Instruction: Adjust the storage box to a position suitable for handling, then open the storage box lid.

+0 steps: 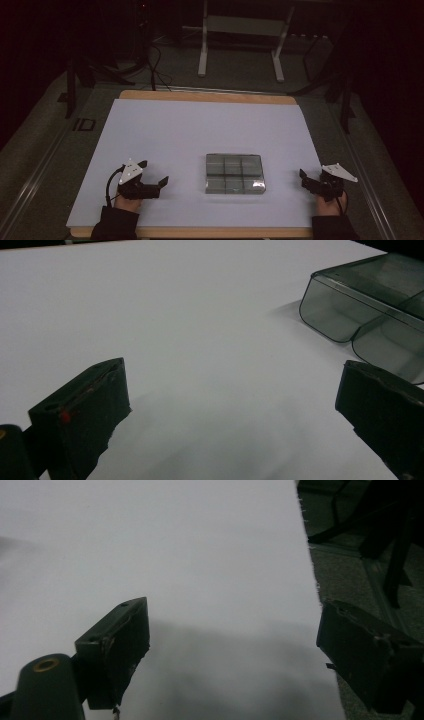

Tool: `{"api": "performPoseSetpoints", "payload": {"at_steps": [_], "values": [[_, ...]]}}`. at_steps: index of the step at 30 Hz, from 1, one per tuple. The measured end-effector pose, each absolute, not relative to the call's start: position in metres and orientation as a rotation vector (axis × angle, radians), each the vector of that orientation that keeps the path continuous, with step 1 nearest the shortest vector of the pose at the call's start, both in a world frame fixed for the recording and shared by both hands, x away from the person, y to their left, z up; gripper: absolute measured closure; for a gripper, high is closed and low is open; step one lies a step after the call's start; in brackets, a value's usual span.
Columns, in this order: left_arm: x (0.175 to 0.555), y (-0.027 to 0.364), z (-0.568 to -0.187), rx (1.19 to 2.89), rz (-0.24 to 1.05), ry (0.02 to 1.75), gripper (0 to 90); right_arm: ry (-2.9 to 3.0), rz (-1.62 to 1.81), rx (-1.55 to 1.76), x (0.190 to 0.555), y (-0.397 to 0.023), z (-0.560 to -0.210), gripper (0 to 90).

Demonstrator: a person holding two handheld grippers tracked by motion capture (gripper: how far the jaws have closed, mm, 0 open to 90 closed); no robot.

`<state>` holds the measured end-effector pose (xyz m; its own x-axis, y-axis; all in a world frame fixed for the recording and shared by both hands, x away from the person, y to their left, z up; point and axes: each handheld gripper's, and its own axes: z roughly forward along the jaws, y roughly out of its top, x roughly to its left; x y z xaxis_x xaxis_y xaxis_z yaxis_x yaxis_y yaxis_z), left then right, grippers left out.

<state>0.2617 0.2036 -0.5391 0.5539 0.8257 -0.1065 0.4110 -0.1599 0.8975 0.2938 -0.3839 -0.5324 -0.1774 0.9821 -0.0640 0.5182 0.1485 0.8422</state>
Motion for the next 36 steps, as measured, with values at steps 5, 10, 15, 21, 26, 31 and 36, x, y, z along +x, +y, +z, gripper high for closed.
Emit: {"api": "performPoseSetpoints", "payload": {"at_steps": [5, 10, 15, 21, 26, 31, 36], "values": [[0.2622, 0.2035, -0.5392, 1.788, 0.498, 1.01, 2.0, 1.79, 0.938, 1.451, 0.2948, -0.3862, -0.5326, 13.6], [0.2627, 0.2026, -0.5391, 1.807, 0.486, 0.992, 2.0, 1.811, 0.916, 1.443, 0.2958, -0.3843, -0.5329, 13.9], [0.2642, 0.2037, -0.5392, 1.81, 0.463, 0.989, 2.1, 1.82, 0.906, 1.428, 0.296, -0.3827, -0.533, 14.0], [0.2658, 0.2027, -0.5394, 1.832, 0.431, 0.967, 2.4, 1.821, 0.927, 1.426, 0.2951, -0.3833, -0.5328, 14.3], [0.2654, 0.2017, -0.5391, 1.845, 0.427, 0.948, 2.4, 1.823, 0.929, 1.417, 0.2947, -0.3833, -0.5327, 14.3], [0.2669, 0.2011, -0.5384, 1.871, 0.388, 0.915, 2.4, 1.845, 0.925, 1.425, 0.297, -0.3832, -0.5323, 14.1], [0.2699, 0.1966, -0.5379, 1.935, 0.339, 0.876, 2.4, 1.904, 0.949, 1.416, 0.2994, -0.3839, -0.5316, 13.6]]}}
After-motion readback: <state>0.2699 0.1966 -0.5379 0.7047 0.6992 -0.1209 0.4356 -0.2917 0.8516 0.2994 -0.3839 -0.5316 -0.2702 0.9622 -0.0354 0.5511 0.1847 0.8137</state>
